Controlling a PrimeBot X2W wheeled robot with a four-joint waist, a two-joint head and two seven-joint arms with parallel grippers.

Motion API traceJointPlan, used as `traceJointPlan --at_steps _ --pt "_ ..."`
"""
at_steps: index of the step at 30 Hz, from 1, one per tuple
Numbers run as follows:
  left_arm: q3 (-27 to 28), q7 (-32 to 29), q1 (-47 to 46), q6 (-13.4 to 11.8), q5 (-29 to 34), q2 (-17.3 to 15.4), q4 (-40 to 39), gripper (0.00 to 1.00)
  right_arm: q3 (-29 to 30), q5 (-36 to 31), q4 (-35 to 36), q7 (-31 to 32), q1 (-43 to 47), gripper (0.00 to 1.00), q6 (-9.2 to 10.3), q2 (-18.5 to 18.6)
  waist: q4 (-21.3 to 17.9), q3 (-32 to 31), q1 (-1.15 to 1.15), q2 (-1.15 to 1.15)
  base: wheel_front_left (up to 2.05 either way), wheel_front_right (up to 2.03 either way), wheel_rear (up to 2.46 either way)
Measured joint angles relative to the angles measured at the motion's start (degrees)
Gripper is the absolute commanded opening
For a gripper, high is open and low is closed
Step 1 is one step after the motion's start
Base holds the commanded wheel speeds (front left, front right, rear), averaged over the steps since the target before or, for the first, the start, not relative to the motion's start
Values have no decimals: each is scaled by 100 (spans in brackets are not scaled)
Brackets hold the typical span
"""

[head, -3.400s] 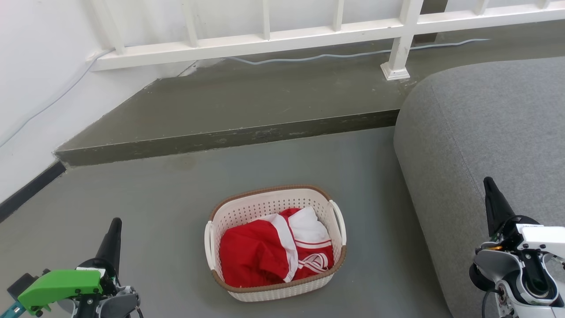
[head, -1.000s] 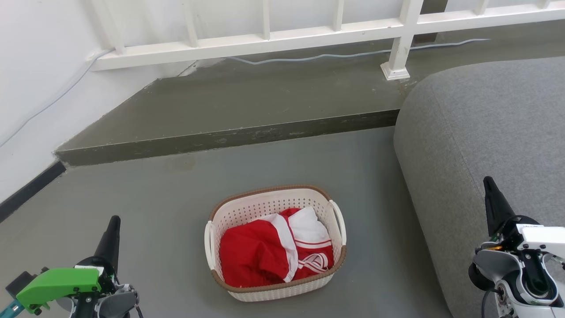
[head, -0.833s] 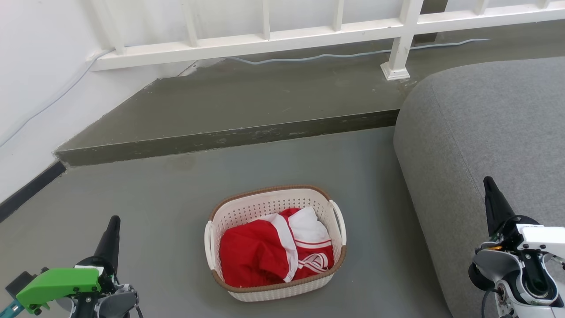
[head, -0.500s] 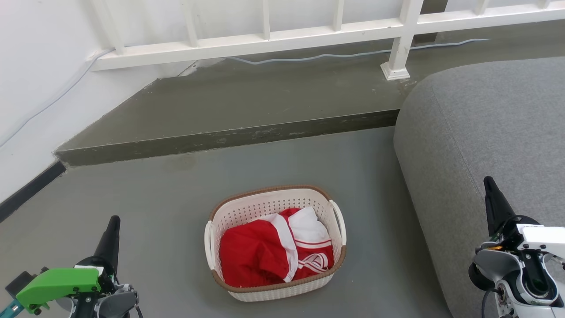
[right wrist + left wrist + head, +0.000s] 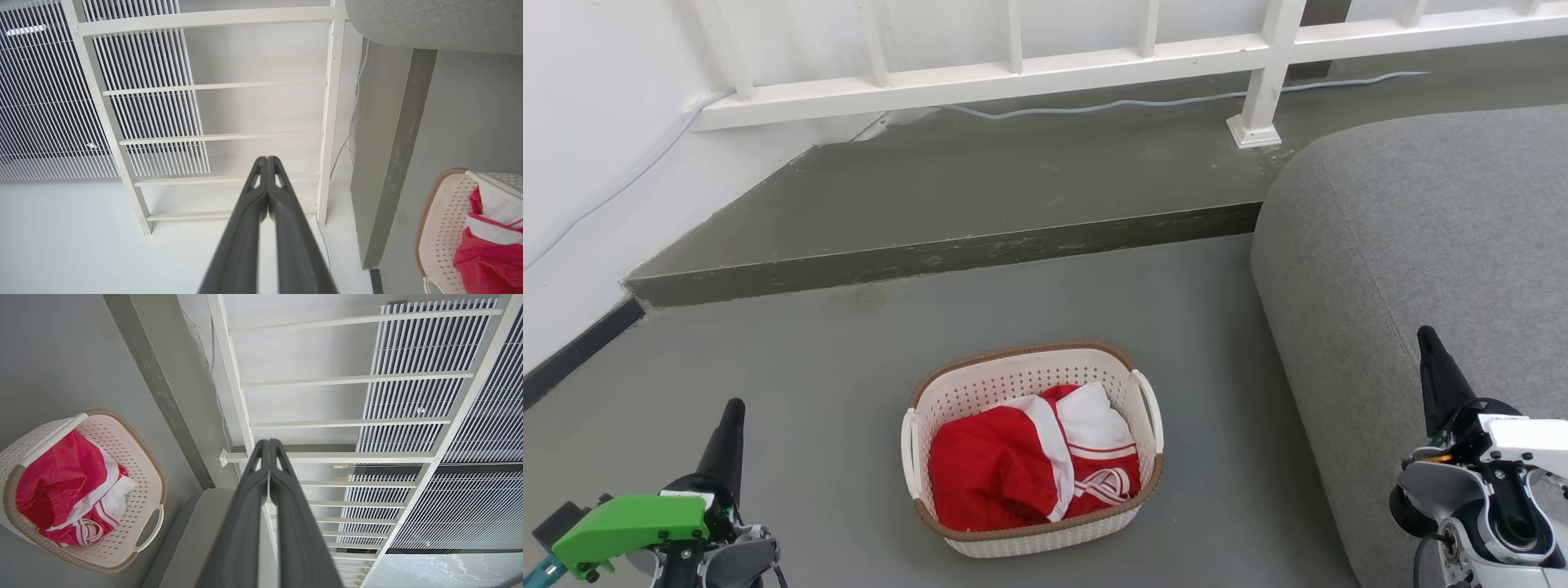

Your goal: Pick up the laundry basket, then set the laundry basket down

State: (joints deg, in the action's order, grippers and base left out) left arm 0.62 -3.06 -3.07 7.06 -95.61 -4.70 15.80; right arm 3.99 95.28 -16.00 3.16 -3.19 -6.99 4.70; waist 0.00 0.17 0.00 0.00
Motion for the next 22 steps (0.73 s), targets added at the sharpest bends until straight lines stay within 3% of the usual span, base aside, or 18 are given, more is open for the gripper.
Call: traceJointPlan --at_steps 22 --pt "20 -25 0 0 5 8 -7 0 14 -1 8 1 0 0 0 -10 0 0 0 0 0 0 0"
